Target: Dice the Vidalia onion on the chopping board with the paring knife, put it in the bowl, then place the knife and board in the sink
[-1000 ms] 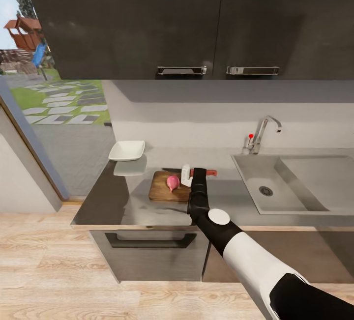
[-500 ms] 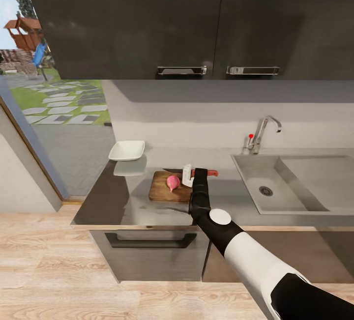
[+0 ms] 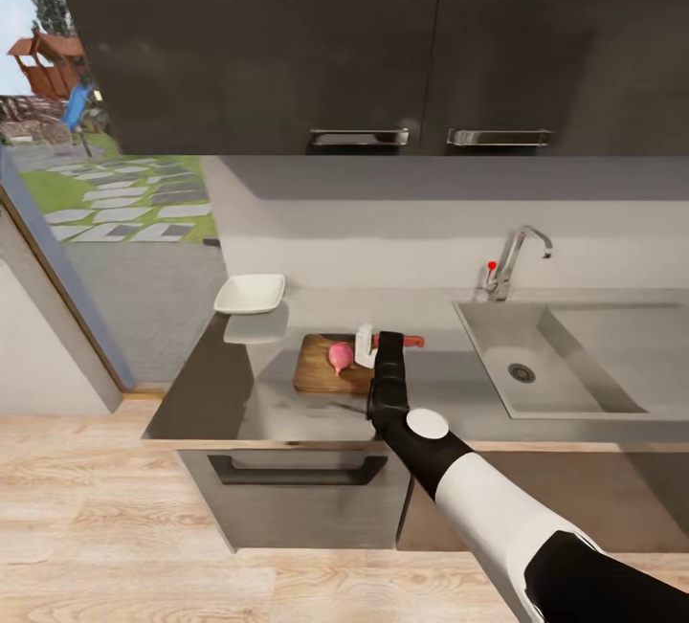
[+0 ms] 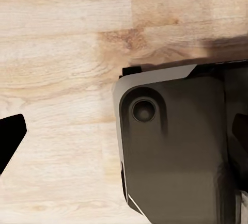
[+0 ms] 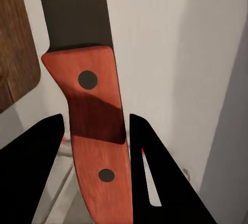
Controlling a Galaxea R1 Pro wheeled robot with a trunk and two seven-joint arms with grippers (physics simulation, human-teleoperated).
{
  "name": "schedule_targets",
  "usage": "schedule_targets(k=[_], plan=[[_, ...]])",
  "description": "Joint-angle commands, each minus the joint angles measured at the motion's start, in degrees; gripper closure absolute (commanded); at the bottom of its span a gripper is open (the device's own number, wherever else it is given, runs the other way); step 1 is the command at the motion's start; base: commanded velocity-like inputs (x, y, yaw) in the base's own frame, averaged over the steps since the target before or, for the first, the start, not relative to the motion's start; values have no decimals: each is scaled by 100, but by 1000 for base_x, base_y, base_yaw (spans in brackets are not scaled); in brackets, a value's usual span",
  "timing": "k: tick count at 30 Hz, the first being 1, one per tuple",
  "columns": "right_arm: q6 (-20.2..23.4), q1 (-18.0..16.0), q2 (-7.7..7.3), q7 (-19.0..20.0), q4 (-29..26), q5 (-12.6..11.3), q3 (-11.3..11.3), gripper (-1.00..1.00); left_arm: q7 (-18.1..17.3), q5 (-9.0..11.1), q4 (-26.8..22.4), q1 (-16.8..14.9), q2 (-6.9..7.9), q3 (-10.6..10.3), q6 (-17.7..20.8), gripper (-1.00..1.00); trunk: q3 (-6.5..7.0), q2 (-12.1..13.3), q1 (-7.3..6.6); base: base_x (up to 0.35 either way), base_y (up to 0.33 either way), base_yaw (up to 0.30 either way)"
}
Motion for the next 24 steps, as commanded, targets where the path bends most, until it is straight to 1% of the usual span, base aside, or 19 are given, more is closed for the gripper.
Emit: schedule_targets(k=[1,9,20,24], plan=[[41,-9,0,-12,22,0,26,100,7,44,-3,-3,2,-49,-12,-100,-11,-11,4,105,191,0],[35,-9,-3,-11,154,0,26,100,7,44,-3,-3,2,-49,-12,-100,-11,-11,4,161,165,0],[35,-9,-10,-11,193,-7,26,100,7,46,-3,-3,2,-49,-12,-100,-11,-11,4,51,17,0],[36,-9,-18,-5,200,-5,26,100,7,44,-3,-3,2,-49,-12,-100,-11,-11,4,163,-23,0]])
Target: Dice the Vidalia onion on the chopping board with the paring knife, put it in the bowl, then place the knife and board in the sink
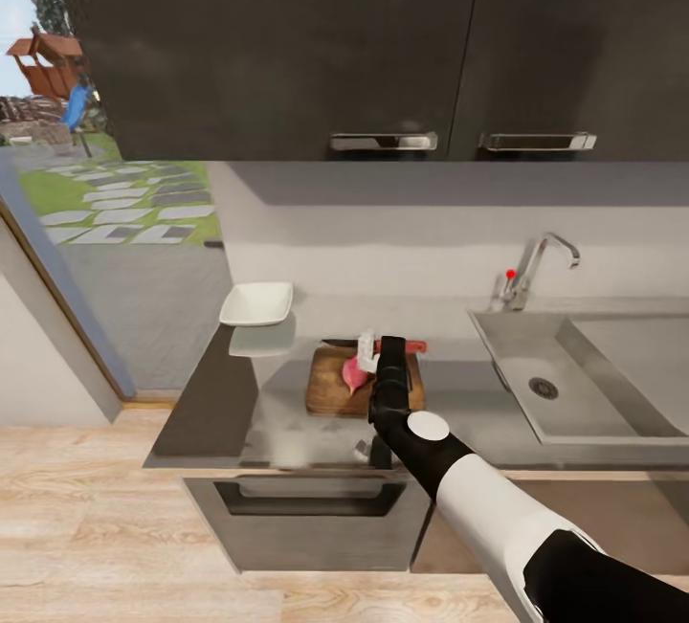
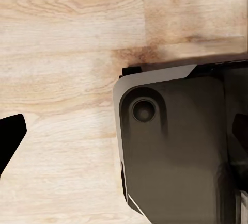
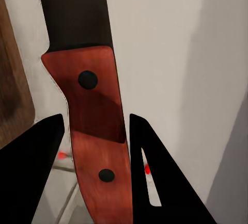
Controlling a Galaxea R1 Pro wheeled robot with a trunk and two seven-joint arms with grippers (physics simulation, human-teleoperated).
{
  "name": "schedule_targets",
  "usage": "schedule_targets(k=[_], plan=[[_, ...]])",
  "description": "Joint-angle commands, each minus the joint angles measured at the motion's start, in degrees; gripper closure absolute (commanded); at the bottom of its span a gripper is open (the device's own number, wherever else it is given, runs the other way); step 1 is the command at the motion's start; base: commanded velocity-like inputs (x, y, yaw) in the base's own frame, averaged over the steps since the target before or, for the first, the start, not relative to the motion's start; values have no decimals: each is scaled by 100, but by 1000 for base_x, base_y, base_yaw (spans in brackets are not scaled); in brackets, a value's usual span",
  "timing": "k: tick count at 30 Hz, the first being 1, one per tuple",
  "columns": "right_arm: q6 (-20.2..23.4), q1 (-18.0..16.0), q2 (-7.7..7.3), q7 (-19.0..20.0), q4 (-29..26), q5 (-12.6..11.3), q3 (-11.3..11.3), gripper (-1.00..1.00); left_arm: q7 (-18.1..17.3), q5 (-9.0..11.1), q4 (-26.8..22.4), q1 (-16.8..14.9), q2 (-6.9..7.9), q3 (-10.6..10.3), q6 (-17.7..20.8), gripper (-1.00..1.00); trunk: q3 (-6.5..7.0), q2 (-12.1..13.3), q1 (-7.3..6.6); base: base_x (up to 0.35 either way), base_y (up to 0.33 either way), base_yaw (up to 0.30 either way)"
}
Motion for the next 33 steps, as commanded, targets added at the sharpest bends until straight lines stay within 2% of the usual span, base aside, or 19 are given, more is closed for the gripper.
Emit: schedule_targets(k=[1,9,10,11,33], plan=[[37,-8,-6,-10,55,2,28,100,7,45,-2,-3,2,-49,-14,-100,-11,-11,5,126,-53,0],[34,-8,4,-2,339,3,28,100,7,44,-2,-3,2,-49,-14,-100,-11,-11,5,30,-13,0],[-5,-8,24,16,684,-3,36,100,7,44,-2,-3,2,-49,-14,-100,-11,-11,5,0,0,0],[-8,-8,24,10,731,-3,37,100,7,44,-2,-3,2,-49,-14,-100,-11,-11,5,0,0,0],[-8,-8,37,-9,731,3,37,100,7,44,-2,-3,2,-49,-14,-100,-11,-11,5,0,0,0]])
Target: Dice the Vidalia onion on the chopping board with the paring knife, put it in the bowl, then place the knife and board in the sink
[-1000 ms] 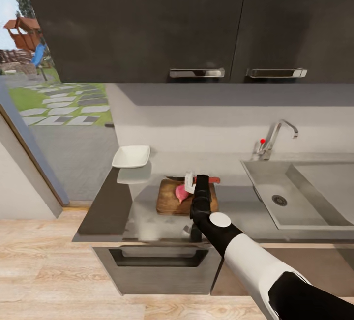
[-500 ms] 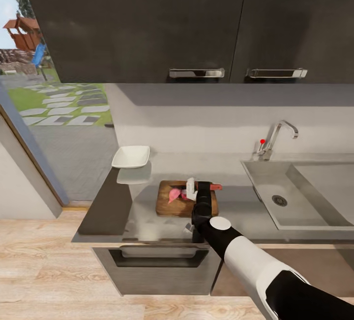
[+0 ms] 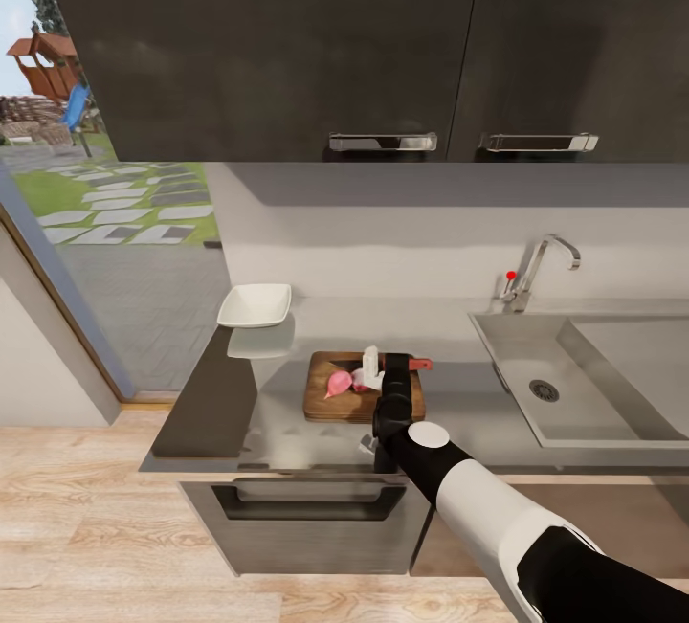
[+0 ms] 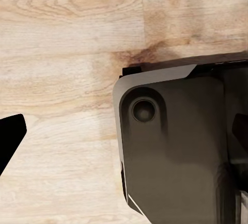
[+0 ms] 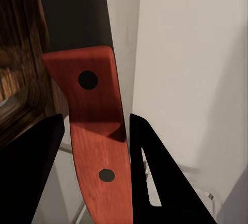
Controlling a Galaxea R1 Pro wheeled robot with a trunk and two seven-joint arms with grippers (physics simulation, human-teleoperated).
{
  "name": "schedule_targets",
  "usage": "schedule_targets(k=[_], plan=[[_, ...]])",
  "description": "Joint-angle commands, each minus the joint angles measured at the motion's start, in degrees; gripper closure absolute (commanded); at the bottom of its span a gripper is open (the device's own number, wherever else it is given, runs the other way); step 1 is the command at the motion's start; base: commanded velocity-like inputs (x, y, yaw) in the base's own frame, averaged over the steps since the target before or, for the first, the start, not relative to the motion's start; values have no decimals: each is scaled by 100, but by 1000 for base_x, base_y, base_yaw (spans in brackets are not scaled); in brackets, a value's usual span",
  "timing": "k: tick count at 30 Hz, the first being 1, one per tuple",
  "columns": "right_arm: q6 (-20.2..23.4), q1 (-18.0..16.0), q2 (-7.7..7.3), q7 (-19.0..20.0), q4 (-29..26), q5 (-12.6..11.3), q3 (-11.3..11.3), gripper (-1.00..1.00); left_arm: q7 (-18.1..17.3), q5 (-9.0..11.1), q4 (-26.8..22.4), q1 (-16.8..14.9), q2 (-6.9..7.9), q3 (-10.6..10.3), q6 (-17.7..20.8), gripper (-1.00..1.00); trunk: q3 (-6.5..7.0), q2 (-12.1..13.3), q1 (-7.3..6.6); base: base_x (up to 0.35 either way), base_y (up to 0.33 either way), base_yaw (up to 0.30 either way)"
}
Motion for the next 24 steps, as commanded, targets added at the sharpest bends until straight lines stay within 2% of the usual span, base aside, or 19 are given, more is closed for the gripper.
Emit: schedule_targets(k=[1,11,16,19,24], plan=[[39,-8,0,-15,5,2,29,100,7,45,-2,-3,2,-49,-13,-100,-12,-12,3,0,0,0],[41,-8,0,-88,-249,18,13,100,7,45,-2,-3,2,-49,-13,-100,-12,-12,3,0,0,0],[88,-8,-32,-126,-1141,20,-13,100,7,45,-2,-3,2,-49,-13,-100,-12,-12,3,0,0,0],[103,-8,-50,-123,-1382,20,-8,100,7,45,-2,-3,2,-49,-13,-100,-12,-12,3,0,0,0],[149,-8,-51,-115,-1478,11,1,100,7,45,-2,-3,2,-49,-13,-100,-12,-12,3,-58,0,0]])
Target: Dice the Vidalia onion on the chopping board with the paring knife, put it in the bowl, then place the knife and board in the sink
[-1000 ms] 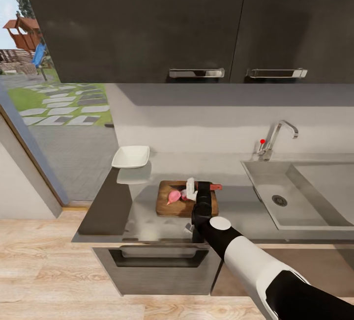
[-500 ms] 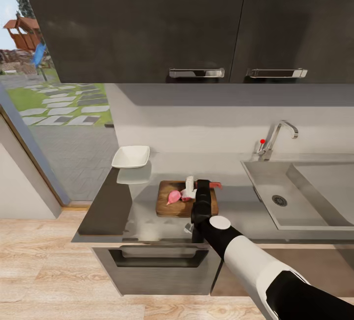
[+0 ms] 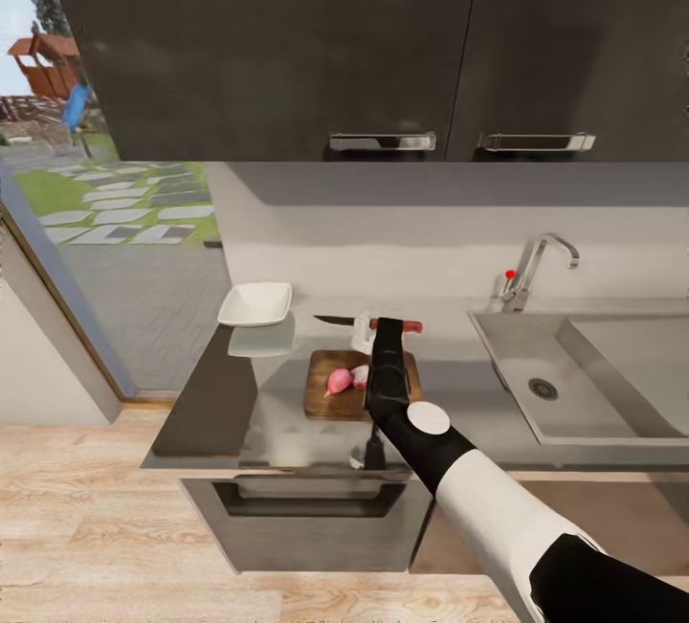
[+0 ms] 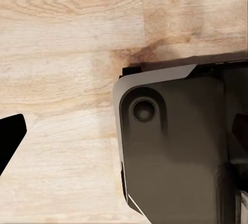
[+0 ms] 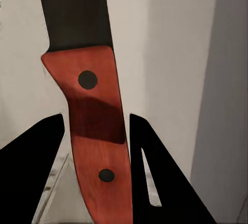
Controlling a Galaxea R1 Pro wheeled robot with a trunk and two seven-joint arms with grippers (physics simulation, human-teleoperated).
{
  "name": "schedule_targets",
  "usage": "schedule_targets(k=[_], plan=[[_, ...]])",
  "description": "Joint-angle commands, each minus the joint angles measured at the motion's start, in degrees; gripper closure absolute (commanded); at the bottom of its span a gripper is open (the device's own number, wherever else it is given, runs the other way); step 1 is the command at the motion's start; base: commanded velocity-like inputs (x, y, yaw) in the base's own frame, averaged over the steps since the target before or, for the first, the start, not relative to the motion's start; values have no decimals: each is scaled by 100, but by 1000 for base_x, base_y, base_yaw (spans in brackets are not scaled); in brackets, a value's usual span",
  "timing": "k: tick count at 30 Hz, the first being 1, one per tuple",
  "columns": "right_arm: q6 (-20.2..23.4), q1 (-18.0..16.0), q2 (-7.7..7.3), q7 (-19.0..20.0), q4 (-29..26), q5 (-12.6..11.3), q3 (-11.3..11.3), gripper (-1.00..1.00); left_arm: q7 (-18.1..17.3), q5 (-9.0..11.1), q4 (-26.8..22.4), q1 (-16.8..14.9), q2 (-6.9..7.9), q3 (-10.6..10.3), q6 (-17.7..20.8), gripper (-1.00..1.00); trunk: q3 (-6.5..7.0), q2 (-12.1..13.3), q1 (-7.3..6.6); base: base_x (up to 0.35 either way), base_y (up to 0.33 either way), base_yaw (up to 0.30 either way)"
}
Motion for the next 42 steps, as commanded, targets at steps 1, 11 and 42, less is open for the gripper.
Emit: schedule_targets(k=[1,11,42], plan=[[43,-8,-1,-12,2,-1,22,100,7,43,-2,-3,2,-49,-13,-100,-12,-13,2,-166,0,0],[53,-8,5,10,60,-15,25,100,7,43,-2,-3,-6,-49,-13,-100,-12,-13,2,-258,0,0],[44,-8,50,61,966,-22,23,100,7,43,-2,-3,-2,-49,-13,-100,-12,-13,2,-54,0,0]])
